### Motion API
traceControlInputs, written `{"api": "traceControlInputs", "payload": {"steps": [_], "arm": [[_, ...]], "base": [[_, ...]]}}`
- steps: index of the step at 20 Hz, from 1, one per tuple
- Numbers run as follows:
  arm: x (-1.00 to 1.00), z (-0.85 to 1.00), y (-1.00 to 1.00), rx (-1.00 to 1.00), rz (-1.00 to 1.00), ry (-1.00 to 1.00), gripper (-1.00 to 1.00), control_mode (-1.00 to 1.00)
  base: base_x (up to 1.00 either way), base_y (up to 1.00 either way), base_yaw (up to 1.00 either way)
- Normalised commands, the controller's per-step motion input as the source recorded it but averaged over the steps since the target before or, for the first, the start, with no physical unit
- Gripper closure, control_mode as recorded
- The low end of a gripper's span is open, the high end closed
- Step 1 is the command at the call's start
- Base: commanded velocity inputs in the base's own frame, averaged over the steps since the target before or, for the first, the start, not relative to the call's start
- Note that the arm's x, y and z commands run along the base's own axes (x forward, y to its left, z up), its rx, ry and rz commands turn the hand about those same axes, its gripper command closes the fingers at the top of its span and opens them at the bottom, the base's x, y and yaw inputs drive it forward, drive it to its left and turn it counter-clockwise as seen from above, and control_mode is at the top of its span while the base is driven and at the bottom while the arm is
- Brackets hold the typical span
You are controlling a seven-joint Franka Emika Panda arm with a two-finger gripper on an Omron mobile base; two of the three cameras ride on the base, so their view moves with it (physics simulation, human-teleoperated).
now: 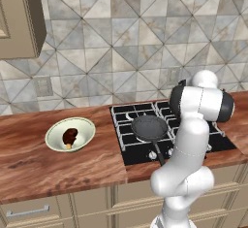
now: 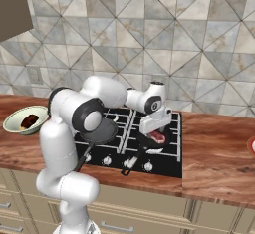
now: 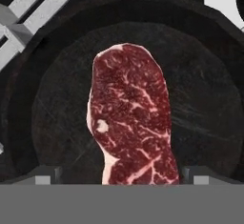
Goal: Place one of the steaks on the plate and the other in the bowl. Then place the bowl in the fridge.
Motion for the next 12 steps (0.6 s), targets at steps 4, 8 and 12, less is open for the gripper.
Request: {"api": "traceControlInputs", "payload": {"steps": [4, 8, 12], "arm": [[0.01, -0.23, 0.0, 0.0, 0.01, 0.0, -1.0, -1.0], [0.0, -0.22, -0.04, 0.0, 0.0, 0.0, -1.0, -1.0], [0.03, -0.19, -0.08, 0.0, 0.03, 0.0, -1.0, -1.0]], "base": [[0.0, 0.0, 0.0], [0.0, 0.0, 0.0], [0.0, 0.0, 0.0]]}}
